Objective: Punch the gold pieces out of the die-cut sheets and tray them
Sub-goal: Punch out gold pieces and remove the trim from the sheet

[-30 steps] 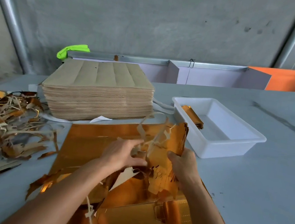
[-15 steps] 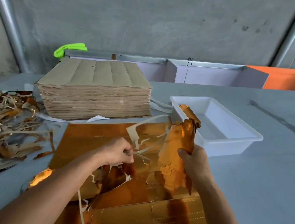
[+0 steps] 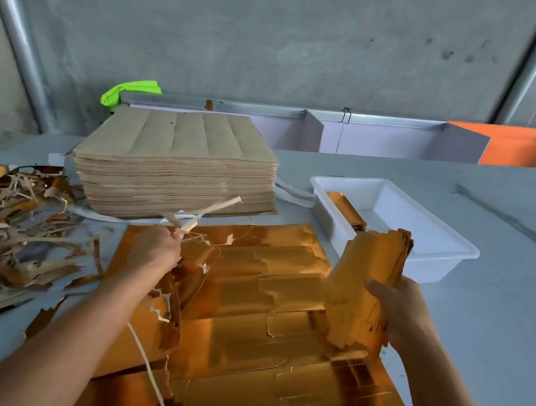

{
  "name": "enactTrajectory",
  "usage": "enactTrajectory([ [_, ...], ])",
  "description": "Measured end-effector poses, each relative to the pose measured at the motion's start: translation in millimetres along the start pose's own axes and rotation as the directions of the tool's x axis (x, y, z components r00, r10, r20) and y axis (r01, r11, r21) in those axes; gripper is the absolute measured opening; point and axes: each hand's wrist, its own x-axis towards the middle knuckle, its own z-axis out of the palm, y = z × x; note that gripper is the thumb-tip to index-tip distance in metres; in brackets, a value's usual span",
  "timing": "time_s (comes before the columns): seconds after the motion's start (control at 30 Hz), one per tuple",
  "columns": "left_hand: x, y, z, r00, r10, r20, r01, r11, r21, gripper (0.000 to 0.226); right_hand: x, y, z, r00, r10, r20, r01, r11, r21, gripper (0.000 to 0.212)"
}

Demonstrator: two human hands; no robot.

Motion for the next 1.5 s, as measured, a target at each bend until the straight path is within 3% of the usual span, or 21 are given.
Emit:
enactTrajectory([
  [0.17,-15.9,12.3,7.4,0.985,0.002,0.175,0.014,0.996,-0.093,0.007,-10.7,-0.6,10.6,0.989,0.006,0.148,-0.032,0.985,0.168,0.011],
  [0.27,-24.3,18.5,13.0,0.967,0.104,0.232,-0.04,0.964,-0.264,0.012,-15.5,0.6,18.0,0.983,-0.009,0.185,-0.024,0.984,0.178,0.013],
  [0.47,-18.8,28.1,15.3,0.99,-0.028,0.138,0.107,0.788,-0.607,0.019,-25.8,4.7,36.5,0.974,0.013,0.225,-0.067,0.97,0.233,0.022],
  [0.53,-15.6,33.2,13.4,0.994,-0.049,0.093,0.1,0.714,-0.693,0.022,-26.5,4.9,37.9,0.98,-0.034,0.199,-0.011,0.976,0.218,0.024],
  [0.6,-13.5,37.6,10.6,0.999,-0.02,0.049,0.05,0.677,-0.734,0.024,-26.5,5.3,38.8,0.98,-0.131,0.149,0.118,0.989,0.088,0.017],
  [0.7,-13.2,37.9,9.9,0.992,0.071,0.099,0.018,0.72,-0.694,0.03,-29.6,10.5,49.5,0.953,-0.27,0.138,0.295,0.93,-0.22,0.013],
  [0.77,-12.1,31.1,10.9,0.983,0.103,0.154,0.023,0.757,-0.653,0.06,-31.9,16.1,57.7,0.942,-0.294,0.16,0.331,0.887,-0.323,0.019],
  [0.87,-15.5,19.2,2.4,0.965,0.207,0.158,-0.072,0.795,-0.602,0.091,-29.4,16.3,56.0,0.956,-0.263,0.128,0.29,0.904,-0.314,0.021],
  [0.97,-32.3,8.6,-9.6,0.901,0.411,0.136,-0.375,0.898,-0.229,0.094,-28.2,13.0,49.1,0.972,-0.22,0.083,0.234,0.942,-0.239,0.017],
  [1.03,-52.3,6.2,-20.1,0.78,0.589,0.212,-0.584,0.807,-0.089,0.079,-31.0,11.1,47.4,0.977,-0.203,0.061,0.211,0.963,-0.169,0.024],
  [1.1,-76.3,6.0,-26.4,0.594,0.664,0.454,-0.699,0.706,-0.117,0.07,-35.4,8.9,47.5,0.981,-0.182,0.062,0.186,0.98,-0.07,0.023],
  [1.17,-97.7,4.8,-23.8,0.432,0.584,0.688,-0.745,0.66,-0.092,0.08,-40.2,7.4,49.6,0.983,-0.159,0.094,0.158,0.987,0.014,0.02],
  [1.2,-105.4,2.9,-18.6,0.404,0.524,0.75,-0.779,0.627,-0.018,0.083,-43.3,6.5,51.3,0.983,-0.144,0.113,0.14,0.989,0.041,0.02],
  [1.3,-113.7,-4.1,-4.3,0.433,0.506,0.746,-0.851,0.502,0.154,0.056,-53.1,5.7,55.1,0.981,-0.099,0.164,0.088,0.993,0.074,0.027],
  [1.4,-103.6,-5.4,-7.0,0.465,0.546,0.697,-0.787,0.616,0.043,0.015,-61.7,5.0,55.1,0.975,-0.118,0.186,0.114,0.993,0.031,0.026],
  [1.5,-90.7,-4.0,-19.2,0.55,0.623,0.556,-0.647,0.739,-0.189,0.006,-71.0,2.2,58.0,0.963,-0.144,0.229,0.149,0.989,-0.005,0.024],
])
